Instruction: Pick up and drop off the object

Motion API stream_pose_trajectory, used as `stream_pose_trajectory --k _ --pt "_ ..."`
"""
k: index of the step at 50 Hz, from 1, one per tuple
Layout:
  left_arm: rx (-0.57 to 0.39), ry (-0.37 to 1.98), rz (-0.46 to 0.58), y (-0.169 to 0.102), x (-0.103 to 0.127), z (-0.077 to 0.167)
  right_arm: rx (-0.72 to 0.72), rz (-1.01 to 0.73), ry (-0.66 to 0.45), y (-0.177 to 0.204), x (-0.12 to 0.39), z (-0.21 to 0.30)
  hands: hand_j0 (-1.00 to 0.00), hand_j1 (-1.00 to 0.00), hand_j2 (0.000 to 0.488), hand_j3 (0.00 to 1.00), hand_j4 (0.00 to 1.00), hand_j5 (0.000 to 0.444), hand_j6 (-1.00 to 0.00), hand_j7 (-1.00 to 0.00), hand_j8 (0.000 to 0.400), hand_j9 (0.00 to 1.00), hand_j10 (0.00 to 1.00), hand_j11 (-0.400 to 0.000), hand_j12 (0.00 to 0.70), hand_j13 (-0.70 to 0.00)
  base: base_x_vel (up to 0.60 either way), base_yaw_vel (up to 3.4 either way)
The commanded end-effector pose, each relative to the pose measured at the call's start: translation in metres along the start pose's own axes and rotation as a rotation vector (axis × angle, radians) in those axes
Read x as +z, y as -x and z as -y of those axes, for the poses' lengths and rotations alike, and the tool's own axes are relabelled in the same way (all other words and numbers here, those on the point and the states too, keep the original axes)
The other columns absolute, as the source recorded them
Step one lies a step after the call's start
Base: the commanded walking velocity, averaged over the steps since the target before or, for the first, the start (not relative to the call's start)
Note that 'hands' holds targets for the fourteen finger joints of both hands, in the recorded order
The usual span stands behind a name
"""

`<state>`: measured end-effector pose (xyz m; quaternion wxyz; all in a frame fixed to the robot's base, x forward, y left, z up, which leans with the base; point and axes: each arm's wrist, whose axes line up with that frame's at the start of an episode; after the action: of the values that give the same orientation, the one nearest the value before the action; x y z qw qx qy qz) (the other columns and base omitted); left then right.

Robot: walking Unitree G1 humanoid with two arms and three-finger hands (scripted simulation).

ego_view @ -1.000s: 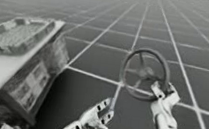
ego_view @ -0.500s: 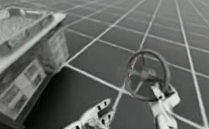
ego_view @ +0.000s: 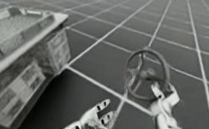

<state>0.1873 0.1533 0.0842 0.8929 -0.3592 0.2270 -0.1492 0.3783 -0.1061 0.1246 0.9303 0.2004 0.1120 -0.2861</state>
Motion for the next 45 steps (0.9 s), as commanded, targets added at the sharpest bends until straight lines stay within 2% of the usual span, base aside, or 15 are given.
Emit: stream_pose_trajectory --k 1,12,28,45 --pt "-0.004 -0.019 -0.005 -0.0017 0.0015 0.0049 0.004 0.015 -0.033 -0.0016 0.0065 0.0029 0.0 0.0 0.0 1.0 1.0 0.0 0.0 0.0 0.0 1.0 1.0 -0.4 0.0 -0.7 0.17 0.09" --pt "-0.004 -0.019 -0.005 -0.0017 0.0015 0.0049 0.004 0.015 -0.033 -0.0016 0.0065 0.0029 0.0 0.0 0.0 1.0 1.0 0.0 0.0 0.0 0.0 1.0 1.0 -0.4 0.0 -0.7 0.14 0.11" --pt "-0.004 -0.019 -0.005 -0.0017 0.0015 0.0049 0.004 0.015 -0.033 -0.0016 0.0065 0.0029 0.0 0.0 0.0 1.0 1.0 0.0 0.0 0.0 0.0 1.0 1.0 -0.4 0.0 -0.7 0.16 2.33" --pt "-0.004 -0.019 -0.005 -0.0017 0.0015 0.0049 0.004 0.015 -0.033 -0.0016 0.0065 0.0029 0.0 0.0 0.0 1.0 1.0 0.0 0.0 0.0 0.0 1.0 1.0 -0.4 0.0 -0.7 0.23 1.26"
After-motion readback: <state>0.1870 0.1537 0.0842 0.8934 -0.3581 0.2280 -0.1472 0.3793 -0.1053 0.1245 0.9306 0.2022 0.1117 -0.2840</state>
